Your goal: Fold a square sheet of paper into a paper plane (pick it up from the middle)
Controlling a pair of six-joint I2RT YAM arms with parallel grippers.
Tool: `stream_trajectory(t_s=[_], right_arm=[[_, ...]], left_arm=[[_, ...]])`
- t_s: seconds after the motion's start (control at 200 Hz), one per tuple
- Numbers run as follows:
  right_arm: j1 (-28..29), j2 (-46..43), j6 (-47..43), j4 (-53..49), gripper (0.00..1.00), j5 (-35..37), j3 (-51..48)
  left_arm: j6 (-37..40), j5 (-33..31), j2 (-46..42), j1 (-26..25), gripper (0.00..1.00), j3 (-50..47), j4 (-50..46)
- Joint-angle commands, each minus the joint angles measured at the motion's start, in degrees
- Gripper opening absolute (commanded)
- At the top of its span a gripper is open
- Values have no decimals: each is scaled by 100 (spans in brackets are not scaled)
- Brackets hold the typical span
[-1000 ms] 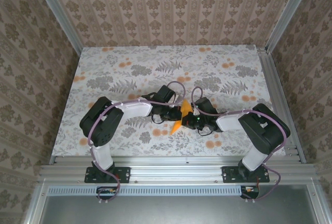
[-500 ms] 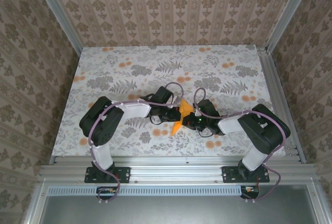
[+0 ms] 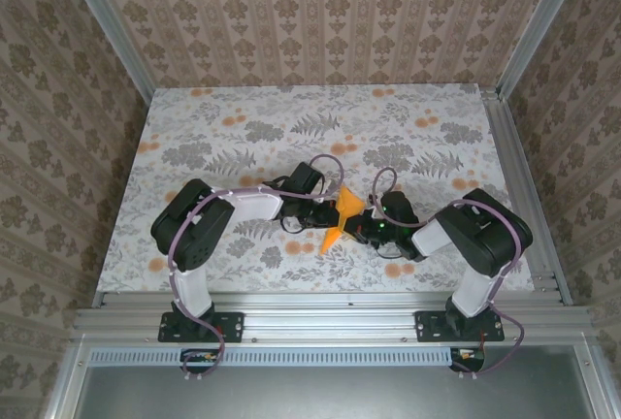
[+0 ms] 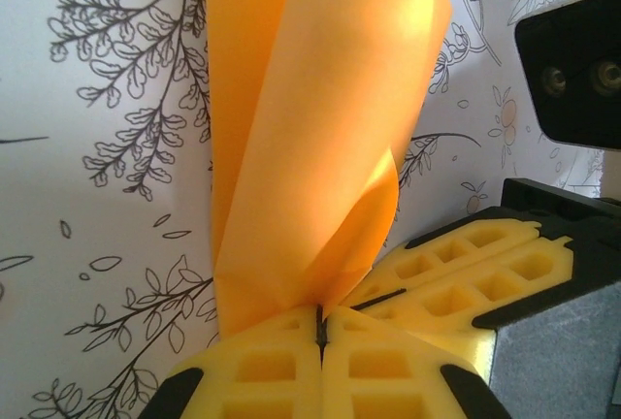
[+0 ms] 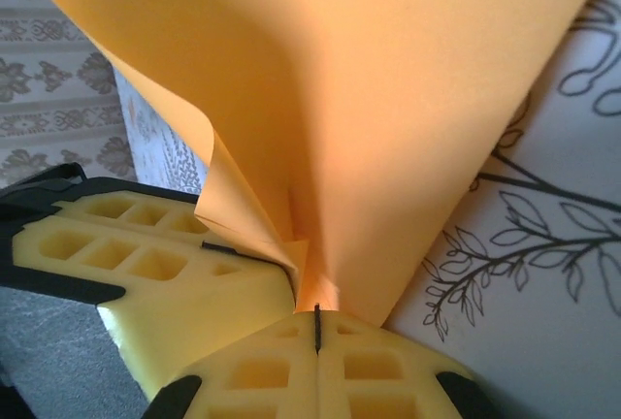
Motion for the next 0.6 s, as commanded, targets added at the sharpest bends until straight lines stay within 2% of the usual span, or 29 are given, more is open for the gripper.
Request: stream_trajectory(t_s=[0.0,0.25,0.515,0.595], right_arm=[[-30,216,190,206,0,278,-66],[-183,-259,151,-266,0,414,-134],[-317,-402,148,-392,8,237,68],[-329,-362,147,-432,14,165,198]], left_arm=[[-34,93,90,34,5,-39,17],[28,89,125,25,6,-42,-10],[113,64,125,28,6,14,-102],[137,78,125,15,6,17,-107]])
